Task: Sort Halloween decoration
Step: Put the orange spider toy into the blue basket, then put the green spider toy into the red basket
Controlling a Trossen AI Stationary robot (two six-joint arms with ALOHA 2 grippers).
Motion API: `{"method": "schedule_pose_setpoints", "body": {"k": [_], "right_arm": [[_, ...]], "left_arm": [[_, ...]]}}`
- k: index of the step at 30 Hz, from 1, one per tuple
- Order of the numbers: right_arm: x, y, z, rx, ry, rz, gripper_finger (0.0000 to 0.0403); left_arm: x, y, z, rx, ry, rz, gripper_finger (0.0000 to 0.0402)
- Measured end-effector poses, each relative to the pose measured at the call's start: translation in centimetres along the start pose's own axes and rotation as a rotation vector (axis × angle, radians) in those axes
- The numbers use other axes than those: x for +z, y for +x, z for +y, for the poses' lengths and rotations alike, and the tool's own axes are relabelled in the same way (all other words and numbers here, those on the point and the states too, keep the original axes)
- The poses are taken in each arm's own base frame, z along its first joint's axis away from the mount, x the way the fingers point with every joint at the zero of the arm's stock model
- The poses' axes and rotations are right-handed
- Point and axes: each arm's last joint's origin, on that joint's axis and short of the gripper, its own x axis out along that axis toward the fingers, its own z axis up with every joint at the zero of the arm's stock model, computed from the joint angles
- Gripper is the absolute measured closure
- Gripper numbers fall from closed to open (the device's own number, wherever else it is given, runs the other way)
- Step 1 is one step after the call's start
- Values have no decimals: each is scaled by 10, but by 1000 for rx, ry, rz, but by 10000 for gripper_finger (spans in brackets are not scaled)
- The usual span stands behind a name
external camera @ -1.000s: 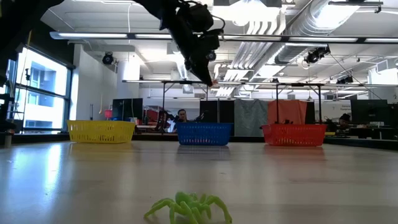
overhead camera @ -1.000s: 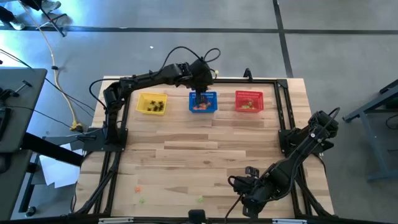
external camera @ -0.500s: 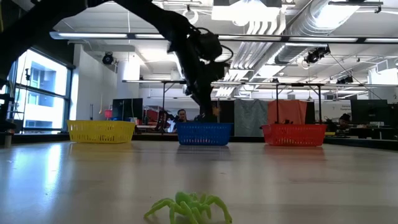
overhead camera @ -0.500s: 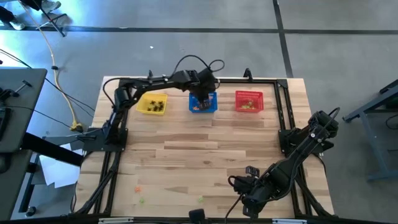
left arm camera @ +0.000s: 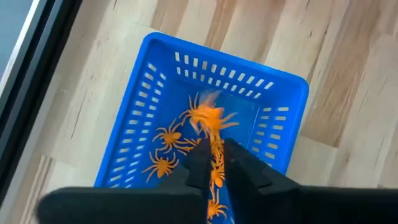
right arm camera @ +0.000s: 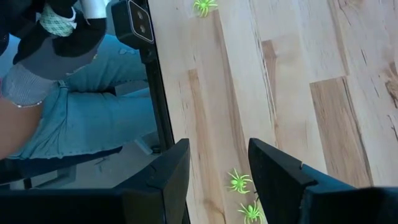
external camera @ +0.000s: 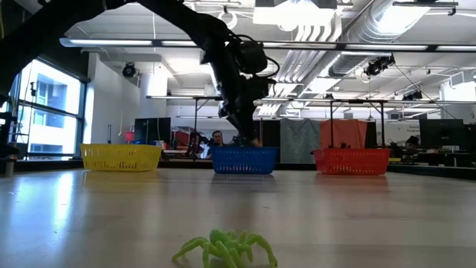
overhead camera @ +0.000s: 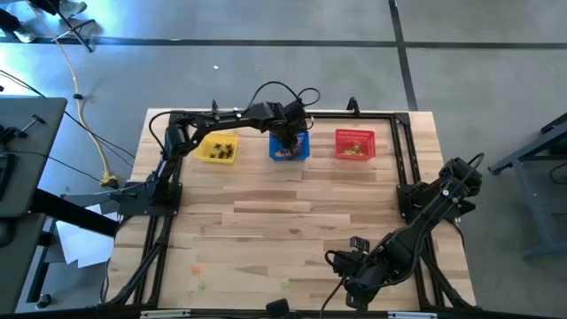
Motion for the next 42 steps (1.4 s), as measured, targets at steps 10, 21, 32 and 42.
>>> {"method": "schedule_pose_setpoints", "body": {"k": [10,21,32,42], "right_arm": [[0,0,0,0,0,0,243],[1,0,1,8,1,-5,243],[1,0,2,19,3,-12,243],[2,0,2,25,4,-16,243]], "left_arm": [[-1,0,-2,1,-29,14,249],[-9,-74,-36,33,-10,41,240],[-98,-198,-169,99,47,59,238],[-187,-218,-271,-56,211,-79,239]]}}
